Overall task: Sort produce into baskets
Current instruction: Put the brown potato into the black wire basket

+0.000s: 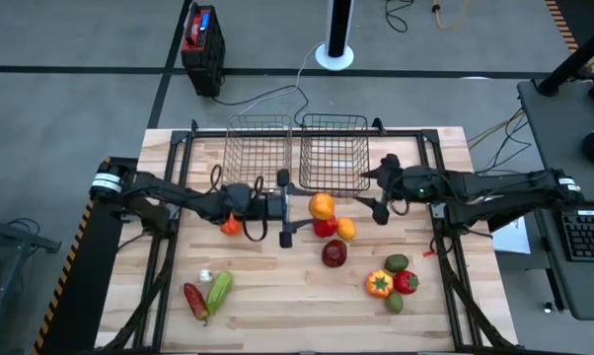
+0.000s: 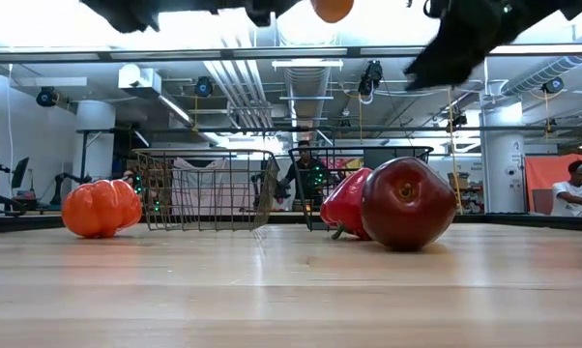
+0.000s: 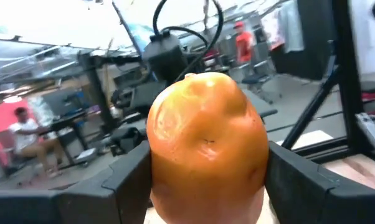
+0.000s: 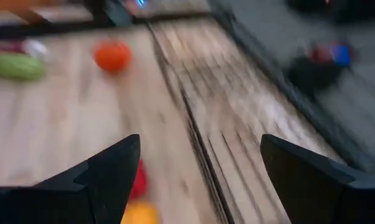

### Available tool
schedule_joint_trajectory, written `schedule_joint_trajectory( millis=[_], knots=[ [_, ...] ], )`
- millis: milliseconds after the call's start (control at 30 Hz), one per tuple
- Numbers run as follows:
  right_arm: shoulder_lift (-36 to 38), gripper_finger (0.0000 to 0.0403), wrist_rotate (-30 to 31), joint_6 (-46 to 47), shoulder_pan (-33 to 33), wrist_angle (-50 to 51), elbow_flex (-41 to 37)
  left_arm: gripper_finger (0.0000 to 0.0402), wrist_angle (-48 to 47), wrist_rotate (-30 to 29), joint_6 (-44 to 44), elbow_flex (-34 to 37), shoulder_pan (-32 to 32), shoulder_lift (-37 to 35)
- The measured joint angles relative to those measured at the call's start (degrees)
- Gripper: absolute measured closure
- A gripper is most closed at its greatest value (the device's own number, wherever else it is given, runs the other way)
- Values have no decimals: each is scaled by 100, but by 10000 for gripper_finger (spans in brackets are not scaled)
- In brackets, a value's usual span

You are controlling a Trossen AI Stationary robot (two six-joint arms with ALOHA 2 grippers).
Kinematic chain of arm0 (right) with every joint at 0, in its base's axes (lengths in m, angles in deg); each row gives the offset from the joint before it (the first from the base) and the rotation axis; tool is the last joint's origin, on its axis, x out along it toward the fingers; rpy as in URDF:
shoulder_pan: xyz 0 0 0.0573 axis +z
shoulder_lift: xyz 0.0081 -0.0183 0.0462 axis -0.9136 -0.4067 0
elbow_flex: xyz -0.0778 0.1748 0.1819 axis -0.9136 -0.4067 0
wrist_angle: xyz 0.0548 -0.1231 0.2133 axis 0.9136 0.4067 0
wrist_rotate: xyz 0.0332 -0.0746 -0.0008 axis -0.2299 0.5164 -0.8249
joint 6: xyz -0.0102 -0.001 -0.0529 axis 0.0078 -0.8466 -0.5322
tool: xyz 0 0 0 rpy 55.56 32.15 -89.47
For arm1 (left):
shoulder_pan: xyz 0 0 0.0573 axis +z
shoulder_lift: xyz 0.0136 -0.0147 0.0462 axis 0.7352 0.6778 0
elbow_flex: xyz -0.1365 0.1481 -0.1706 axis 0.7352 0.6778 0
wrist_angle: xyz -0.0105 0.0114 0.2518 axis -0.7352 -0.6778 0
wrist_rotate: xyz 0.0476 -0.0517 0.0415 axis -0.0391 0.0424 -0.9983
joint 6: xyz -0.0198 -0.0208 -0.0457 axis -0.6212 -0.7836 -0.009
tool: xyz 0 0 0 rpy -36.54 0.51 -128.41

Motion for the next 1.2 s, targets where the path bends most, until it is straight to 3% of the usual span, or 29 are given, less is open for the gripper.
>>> schedule_joint_trajectory(
  millis=[167, 367, 867, 1200],
  knots=[
    [-233, 78, -440, -803, 316, -1913, -455, 159, 94, 1192, -710, -8, 496, 0],
    [-744, 78, -357, -918, 860, -2828, -530, 159, 93, 1343, -786, 3, 460, 8],
    [-990, 78, 645, -650, 1078, -2926, -506, 159, -87, 1007, -240, -19, 518, 17],
    [-679, 78, 818, -165, 1242, -2349, -506, 159, -70, 628, -248, -142, 578, 7]
  ],
)
